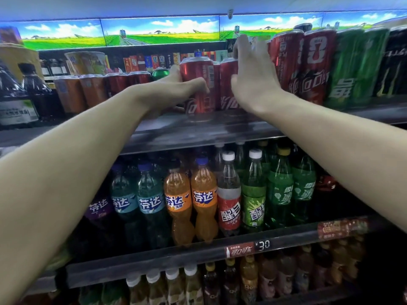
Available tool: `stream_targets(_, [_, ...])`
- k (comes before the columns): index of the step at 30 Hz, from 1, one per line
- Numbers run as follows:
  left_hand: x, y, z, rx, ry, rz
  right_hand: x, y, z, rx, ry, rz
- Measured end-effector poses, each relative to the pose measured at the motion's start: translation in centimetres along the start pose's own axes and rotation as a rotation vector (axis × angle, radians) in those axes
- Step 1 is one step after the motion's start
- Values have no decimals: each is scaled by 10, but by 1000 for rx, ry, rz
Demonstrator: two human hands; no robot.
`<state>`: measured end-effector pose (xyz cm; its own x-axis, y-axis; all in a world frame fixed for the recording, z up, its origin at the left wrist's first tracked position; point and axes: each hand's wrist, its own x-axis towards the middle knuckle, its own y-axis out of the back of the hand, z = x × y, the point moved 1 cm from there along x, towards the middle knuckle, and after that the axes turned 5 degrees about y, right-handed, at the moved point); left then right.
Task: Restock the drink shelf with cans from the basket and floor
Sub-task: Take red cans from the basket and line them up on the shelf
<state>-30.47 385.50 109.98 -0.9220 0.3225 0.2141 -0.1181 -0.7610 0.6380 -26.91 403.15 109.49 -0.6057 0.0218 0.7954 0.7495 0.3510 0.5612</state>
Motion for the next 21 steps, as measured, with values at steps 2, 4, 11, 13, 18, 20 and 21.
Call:
stream_targets(2, [2,-1,3,21,5,11,-2,-2,5,43,-42,-97])
stream_targets(4, [6,-3,5,6,7,26,-5,-3,7,81,-50,-180])
stream_targets(11, [31,-23,12,-82,63,122,0,-5,0,39,-145,-404])
stream_targets(13, [43,-30,13,-76,66,147,4,-9,-1,22,-160,-466])
stream_targets(18, [75,-40,15,-23,154,164,13,-13,5,17,-198,-513])
stream_targets(20, [81,-43,16,7,167,172,14,-17,9,13,-189,-526])
stream_targets(21, [78,-44,20,36,154,211,14,-18,9,34,-194,-545])
